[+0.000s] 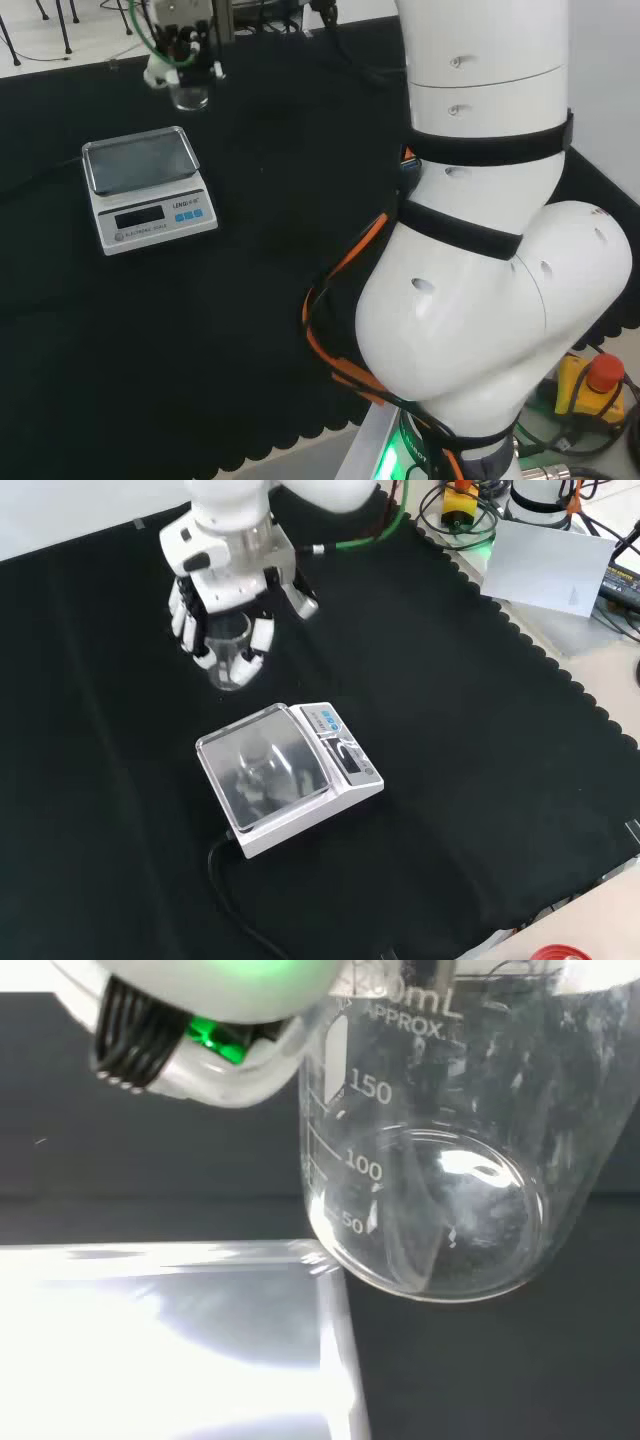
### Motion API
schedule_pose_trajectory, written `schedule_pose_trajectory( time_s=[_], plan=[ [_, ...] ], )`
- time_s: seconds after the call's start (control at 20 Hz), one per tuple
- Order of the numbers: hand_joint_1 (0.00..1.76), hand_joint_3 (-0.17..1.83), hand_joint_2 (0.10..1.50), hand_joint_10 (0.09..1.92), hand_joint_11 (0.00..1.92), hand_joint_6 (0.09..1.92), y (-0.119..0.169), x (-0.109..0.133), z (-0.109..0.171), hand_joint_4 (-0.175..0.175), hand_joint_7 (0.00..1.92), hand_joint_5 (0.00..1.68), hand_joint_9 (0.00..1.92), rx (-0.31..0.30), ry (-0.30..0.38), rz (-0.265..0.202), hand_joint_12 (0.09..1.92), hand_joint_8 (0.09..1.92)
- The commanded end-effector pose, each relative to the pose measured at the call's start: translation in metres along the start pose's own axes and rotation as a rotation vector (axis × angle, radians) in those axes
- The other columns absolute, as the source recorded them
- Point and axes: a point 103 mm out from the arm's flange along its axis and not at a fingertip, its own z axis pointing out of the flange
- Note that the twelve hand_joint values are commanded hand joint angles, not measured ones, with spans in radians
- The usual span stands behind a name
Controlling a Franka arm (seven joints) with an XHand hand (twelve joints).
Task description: Put the beaker on the electronic balance.
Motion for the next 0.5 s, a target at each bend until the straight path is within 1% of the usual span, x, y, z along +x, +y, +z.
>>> schedule_pose_trajectory(
  time_s=[0.05,0.15,0.2,0.25,0.3,0.35,0.4,0.45,0.5],
  plan=[
    [1.26,0.60,0.70,0.34,1.05,0.73,0.006,0.036,0.031,0.070,1.26,1.21,1.32,0.034,0.037,-0.061,0.98,0.72],
    [1.27,0.60,0.70,0.34,1.05,0.74,0.009,0.043,0.045,0.067,1.27,1.21,1.32,0.054,0.049,-0.082,0.98,0.70],
    [1.27,0.60,0.70,0.34,1.05,0.74,0.010,0.048,0.051,0.066,1.27,1.21,1.32,0.062,0.045,-0.091,0.98,0.70],
    [1.27,0.60,0.70,0.34,1.05,0.74,0.010,0.060,0.061,0.066,1.27,1.21,1.32,0.074,0.030,-0.105,0.98,0.70],
    [1.27,0.60,0.70,0.34,1.05,0.74,0.011,0.065,0.067,0.065,1.27,1.21,1.32,0.076,0.023,-0.109,0.98,0.70],
    [1.27,0.61,0.69,0.34,1.05,0.73,0.013,0.058,0.073,0.065,1.27,1.21,1.33,0.081,0.020,-0.130,0.98,0.69],
    [1.27,0.62,0.69,0.33,1.06,0.73,0.019,0.085,0.071,0.065,1.28,1.21,1.33,0.088,0.013,-0.132,0.98,0.69],
    [1.27,0.62,0.69,0.33,1.06,0.73,0.018,0.089,0.072,0.065,1.28,1.21,1.33,0.085,0.013,-0.133,0.98,0.69],
    [1.27,0.62,0.68,0.33,1.06,0.73,0.019,0.102,0.079,0.065,1.28,1.21,1.33,0.094,0.002,-0.147,0.98,0.69]
  ],
)
